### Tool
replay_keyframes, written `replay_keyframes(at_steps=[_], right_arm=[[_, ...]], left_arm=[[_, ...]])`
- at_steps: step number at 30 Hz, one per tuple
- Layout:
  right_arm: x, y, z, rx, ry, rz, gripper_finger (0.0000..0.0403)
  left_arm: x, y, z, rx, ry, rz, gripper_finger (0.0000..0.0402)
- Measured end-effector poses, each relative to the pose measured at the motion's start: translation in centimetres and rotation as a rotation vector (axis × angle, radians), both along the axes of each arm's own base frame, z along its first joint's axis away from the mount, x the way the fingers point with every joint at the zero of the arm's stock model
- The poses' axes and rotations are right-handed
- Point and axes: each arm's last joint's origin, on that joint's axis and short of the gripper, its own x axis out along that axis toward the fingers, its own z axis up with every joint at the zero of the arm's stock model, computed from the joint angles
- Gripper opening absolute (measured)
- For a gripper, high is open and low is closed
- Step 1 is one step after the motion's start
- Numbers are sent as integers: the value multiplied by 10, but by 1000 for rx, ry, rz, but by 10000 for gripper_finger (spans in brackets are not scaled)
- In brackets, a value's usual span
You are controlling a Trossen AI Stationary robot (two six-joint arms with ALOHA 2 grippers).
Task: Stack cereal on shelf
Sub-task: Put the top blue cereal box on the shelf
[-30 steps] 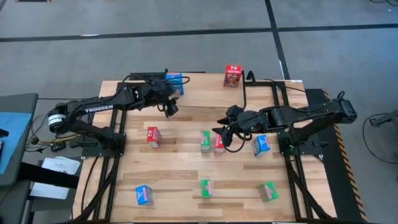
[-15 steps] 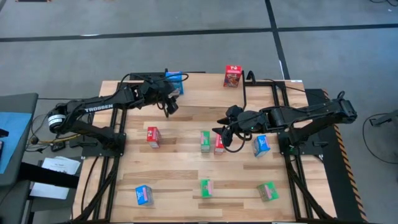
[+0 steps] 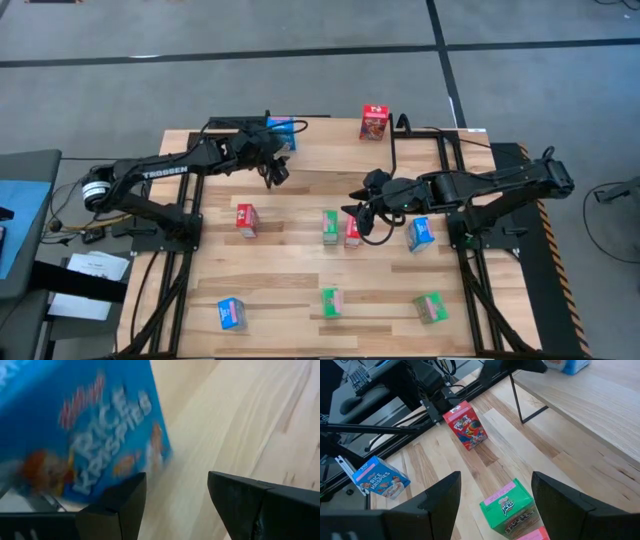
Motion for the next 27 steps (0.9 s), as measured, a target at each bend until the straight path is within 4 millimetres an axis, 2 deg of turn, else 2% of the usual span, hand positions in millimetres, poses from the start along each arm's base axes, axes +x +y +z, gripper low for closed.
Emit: replay_keyframes(at_steps=[8,15,27], right_arm=[[-1,3,0,1,0,11,265],[-1,3,0,1,1,11,265],[0,3,0,-1,0,11,265]], left_arm=[[4,3,-8,16,40,41,203],[2,8,-6,89,51,143,203],[3,9,-5,70,14,122,203]])
